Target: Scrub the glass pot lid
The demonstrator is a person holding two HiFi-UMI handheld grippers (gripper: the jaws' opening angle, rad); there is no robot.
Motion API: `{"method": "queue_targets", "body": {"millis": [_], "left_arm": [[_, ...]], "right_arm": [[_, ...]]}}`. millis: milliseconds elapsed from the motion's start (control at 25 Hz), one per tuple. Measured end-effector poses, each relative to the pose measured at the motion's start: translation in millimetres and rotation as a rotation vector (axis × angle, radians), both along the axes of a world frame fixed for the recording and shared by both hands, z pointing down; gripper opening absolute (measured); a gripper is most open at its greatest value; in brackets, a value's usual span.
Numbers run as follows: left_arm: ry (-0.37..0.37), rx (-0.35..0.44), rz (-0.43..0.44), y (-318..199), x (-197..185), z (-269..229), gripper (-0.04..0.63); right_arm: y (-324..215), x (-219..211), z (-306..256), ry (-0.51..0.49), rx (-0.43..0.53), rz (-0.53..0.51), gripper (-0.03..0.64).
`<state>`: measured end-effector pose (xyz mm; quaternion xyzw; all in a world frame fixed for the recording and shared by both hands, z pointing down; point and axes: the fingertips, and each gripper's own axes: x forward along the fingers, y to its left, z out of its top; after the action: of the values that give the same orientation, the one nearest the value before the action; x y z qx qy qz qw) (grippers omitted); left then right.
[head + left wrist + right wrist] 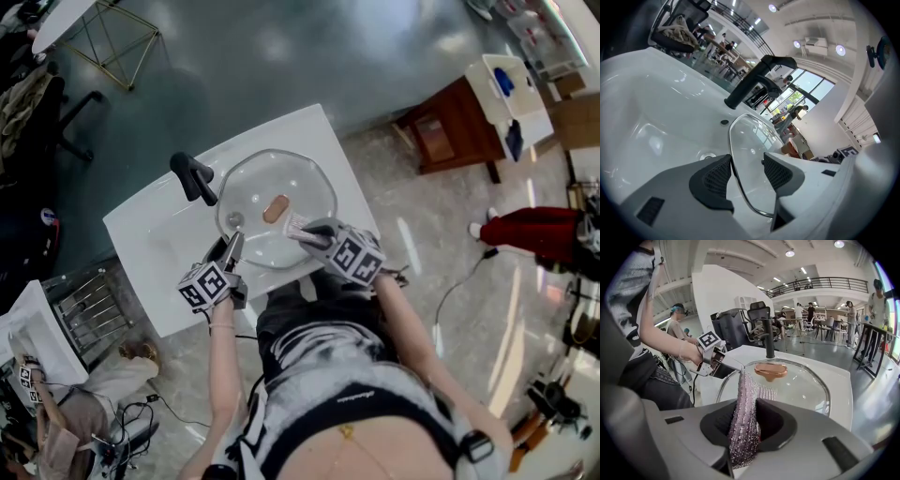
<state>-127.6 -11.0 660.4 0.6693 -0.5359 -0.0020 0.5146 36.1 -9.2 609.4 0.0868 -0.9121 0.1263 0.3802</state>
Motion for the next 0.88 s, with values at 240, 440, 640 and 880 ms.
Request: {"method": "queue_targets", "body": {"millis": [240, 440, 640, 880], "left_arm": [[0.004, 0.001, -0.005, -0.1, -0.1, -0.7, 0.216], [0.006, 0.001, -0.006, -0.4, 0.4, -2.2, 0.216], [0.004, 0.002, -0.006, -1.0, -0.8, 0.2, 0.215], [0.013, 0.005, 0.002, -6.1, 2.8, -0.8, 0.214]], "right_arm": [[28.1, -28.4, -3.8, -0.016, -0.038, -0.125, 0.091], [69.5, -54.8, -2.9, -0.016, -0.070, -0.262, 0.091], [68.8, -63.8, 0.4, 0.005, -0.029, -0.258, 0.090], [29.1, -80.0, -7.3, -0.008, 0.054, -0.107, 0.092]]}}
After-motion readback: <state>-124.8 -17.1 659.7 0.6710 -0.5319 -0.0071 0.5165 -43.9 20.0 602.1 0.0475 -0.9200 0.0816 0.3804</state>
